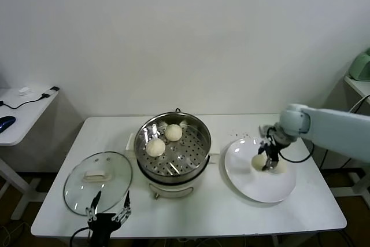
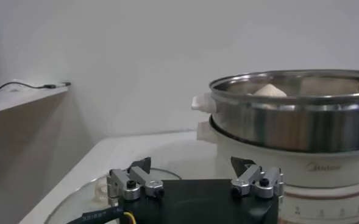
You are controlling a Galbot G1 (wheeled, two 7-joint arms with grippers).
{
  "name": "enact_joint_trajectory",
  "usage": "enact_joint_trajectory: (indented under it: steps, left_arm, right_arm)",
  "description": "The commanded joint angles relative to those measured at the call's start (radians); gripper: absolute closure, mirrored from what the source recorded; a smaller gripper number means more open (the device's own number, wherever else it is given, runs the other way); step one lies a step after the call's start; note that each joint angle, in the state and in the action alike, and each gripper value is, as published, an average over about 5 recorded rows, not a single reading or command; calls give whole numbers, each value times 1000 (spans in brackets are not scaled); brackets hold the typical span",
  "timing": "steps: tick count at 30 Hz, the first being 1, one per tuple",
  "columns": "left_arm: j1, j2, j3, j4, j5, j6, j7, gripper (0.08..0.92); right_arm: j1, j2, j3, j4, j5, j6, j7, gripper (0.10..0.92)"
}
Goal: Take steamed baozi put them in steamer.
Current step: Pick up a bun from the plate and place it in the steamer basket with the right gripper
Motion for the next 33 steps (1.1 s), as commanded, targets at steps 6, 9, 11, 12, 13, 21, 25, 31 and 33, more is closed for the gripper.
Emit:
enact_joint_trajectory:
  steps: [6,9,11,12,13,21,25,31,33]
  left_arm:
    - [-5,5,1,-6,2,3,2,177]
    - [-4,5,2,-3,2,0,1,177]
    - [-4,5,2,-2,1,-1,0,177]
    - [-4,5,2,-2,1,-1,0,177]
    - [-4,4,2,-2,1,-1,0,177]
    - [-4,-2,2,1,0,-2,1,177]
    - [-3,-5,2,4,1,-4,0,177]
    - [-5,-10,1,11,2,-4,0,177]
    - [-5,-10,1,12,2,-4,-1,177]
  right_arm:
    - [373,436,77,-7,77,355,-148,370]
    - [335,520,92,42,32,446,-135,370]
    - [294,554,93,75,-18,493,-127,370]
    - [275,564,94,86,-42,512,-127,370]
    - [253,574,93,94,-69,529,-127,371]
    - [105,618,72,62,-268,663,-102,367]
    - [45,632,72,33,-302,677,-83,366]
    - [-40,655,83,-9,-335,683,-52,364]
    - [-60,662,86,-24,-342,685,-47,364]
